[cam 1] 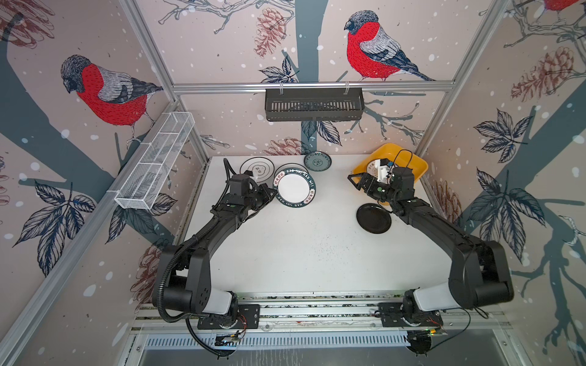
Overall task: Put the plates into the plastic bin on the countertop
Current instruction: 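Grasp the green-rimmed plate's rim with the left gripper and lift it upright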
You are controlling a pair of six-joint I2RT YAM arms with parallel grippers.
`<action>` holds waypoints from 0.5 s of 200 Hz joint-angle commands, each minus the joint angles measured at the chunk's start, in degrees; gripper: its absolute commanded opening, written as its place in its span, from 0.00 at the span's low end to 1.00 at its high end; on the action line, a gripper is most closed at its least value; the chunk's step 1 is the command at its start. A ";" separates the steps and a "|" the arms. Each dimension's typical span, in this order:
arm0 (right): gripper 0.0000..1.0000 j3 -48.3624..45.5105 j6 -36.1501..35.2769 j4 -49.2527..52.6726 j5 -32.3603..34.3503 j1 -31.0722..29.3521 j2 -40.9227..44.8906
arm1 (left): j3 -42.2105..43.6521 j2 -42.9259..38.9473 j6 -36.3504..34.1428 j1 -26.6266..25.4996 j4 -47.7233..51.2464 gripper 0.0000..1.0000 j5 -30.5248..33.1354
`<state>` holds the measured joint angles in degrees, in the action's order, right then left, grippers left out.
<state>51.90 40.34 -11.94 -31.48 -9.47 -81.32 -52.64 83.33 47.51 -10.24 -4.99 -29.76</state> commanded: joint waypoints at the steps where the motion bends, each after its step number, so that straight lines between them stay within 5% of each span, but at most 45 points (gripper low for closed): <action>1: 1.00 -1.93 0.85 -0.12 1.25 0.92 3.02 | -3.46 1.35 3.65 -2.20 -3.31 0.00 0.56; 100: 0.87 -9.80 12.10 -11.13 -1.77 1.43 8.68 | -18.86 16.37 12.65 -15.47 -13.94 0.00 2.10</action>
<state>42.22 49.34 -17.45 -32.18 -7.62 -72.60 -69.30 97.73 56.34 -24.14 -11.57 -28.01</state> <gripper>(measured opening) 0.877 0.074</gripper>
